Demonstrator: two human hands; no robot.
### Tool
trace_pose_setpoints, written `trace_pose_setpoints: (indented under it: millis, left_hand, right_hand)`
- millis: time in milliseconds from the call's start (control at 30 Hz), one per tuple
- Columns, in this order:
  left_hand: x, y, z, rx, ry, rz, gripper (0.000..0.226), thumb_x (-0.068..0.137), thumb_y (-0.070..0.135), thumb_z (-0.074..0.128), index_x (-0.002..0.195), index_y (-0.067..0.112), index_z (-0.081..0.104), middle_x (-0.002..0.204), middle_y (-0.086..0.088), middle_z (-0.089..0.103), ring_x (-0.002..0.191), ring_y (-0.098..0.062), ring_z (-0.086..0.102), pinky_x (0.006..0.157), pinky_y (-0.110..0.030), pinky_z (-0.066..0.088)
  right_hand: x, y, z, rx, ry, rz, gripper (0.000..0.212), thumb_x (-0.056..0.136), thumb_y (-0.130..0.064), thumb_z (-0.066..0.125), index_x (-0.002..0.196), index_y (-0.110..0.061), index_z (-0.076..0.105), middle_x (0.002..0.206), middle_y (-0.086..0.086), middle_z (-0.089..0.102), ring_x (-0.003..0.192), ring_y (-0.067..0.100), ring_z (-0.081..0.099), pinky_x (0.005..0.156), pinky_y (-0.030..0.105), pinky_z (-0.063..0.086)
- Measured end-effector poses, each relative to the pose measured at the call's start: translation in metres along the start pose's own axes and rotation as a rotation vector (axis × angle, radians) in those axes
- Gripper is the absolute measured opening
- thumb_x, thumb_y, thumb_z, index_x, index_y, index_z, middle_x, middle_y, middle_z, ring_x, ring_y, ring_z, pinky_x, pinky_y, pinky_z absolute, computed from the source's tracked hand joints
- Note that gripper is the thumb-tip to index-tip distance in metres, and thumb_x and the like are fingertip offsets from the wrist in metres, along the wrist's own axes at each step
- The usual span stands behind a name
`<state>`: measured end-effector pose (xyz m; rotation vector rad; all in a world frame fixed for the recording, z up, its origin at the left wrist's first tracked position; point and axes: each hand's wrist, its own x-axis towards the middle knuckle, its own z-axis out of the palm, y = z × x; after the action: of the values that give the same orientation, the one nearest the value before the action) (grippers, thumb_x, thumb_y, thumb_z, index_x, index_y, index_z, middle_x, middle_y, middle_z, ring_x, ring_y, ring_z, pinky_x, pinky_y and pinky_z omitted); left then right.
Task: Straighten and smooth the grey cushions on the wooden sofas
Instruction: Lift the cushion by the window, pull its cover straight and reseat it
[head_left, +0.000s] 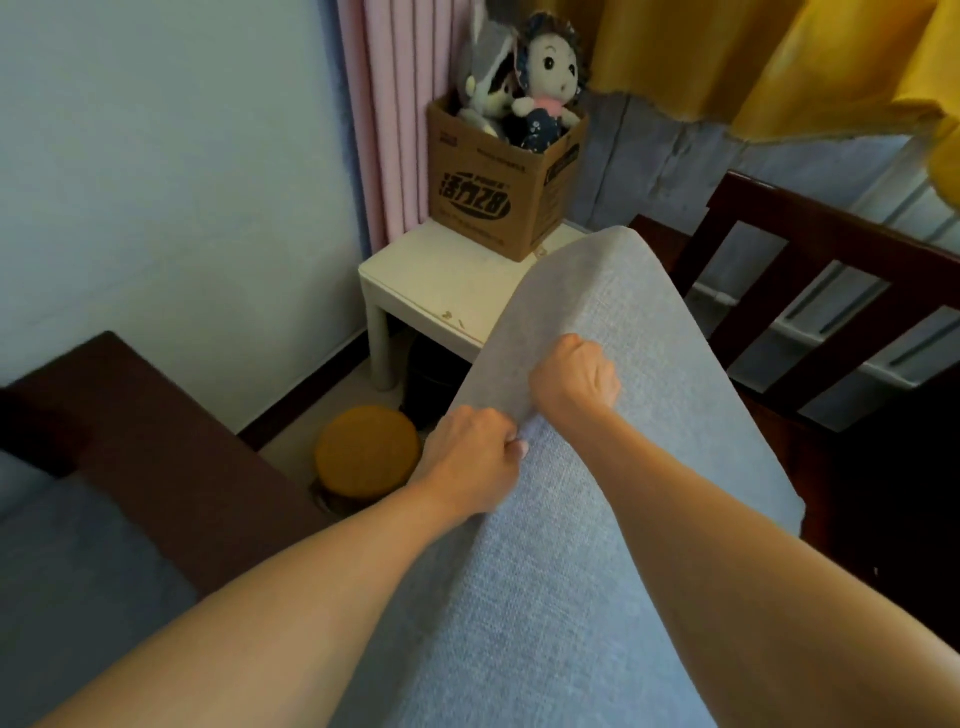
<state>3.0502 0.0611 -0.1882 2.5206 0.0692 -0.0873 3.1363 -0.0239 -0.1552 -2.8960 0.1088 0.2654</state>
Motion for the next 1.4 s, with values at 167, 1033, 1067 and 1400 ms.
trace_pose_setpoints:
  millis: [167, 1033, 1067, 1400]
  left_hand:
    - [-0.032, -0.014, -0.01, -0.018, 0.047, 0.013, 0.047, 0.094, 0.027, 0.055, 0.052, 0.019, 0.034, 0.05, 0.004, 0.037, 0.048, -0.012, 0.039, 0.045, -0.025, 0.028]
    - [-0.161, -0.194, -0.046, -0.153, 0.277, -0.52, 0.052, 0.09, 0.023, 0.059, 0.047, 0.012, 0.031, 0.043, -0.001, 0.035, 0.047, -0.021, 0.041, 0.052, -0.035, 0.036]
    - [-0.166, -0.204, -0.044, -0.156, 0.281, -0.556, 0.052, 0.09, 0.022, 0.059, 0.046, 0.012, 0.032, 0.043, -0.001, 0.036, 0.049, -0.023, 0.044, 0.052, -0.037, 0.039]
    - [-0.19, -0.243, -0.051, -0.166, 0.332, -0.656, 0.052, 0.09, 0.021, 0.06, 0.047, 0.013, 0.032, 0.043, 0.0, 0.033, 0.044, -0.017, 0.038, 0.047, -0.031, 0.028]
  right_hand:
    - [-0.024, -0.022, 0.011, 0.008, 0.046, 0.008, 0.033, 0.099, -0.012, 0.032, 0.123, -0.006, 0.054, 0.122, 0.012, 0.058, 0.111, 0.029, 0.055, 0.088, 0.035, 0.043]
    - [-0.142, -0.2, 0.132, -0.283, -0.11, -0.576, 0.028, 0.096, -0.01, 0.044, 0.121, -0.006, 0.054, 0.12, 0.01, 0.06, 0.111, 0.028, 0.058, 0.081, 0.033, 0.047]
    - [-0.146, -0.207, 0.143, -0.293, -0.13, -0.595, 0.028, 0.096, -0.01, 0.045, 0.121, -0.007, 0.055, 0.119, 0.01, 0.061, 0.11, 0.028, 0.059, 0.08, 0.033, 0.047]
    - [-0.171, -0.25, 0.178, -0.327, -0.146, -0.68, 0.027, 0.095, -0.007, 0.043, 0.117, -0.009, 0.058, 0.115, 0.008, 0.062, 0.108, 0.027, 0.06, 0.071, 0.033, 0.042]
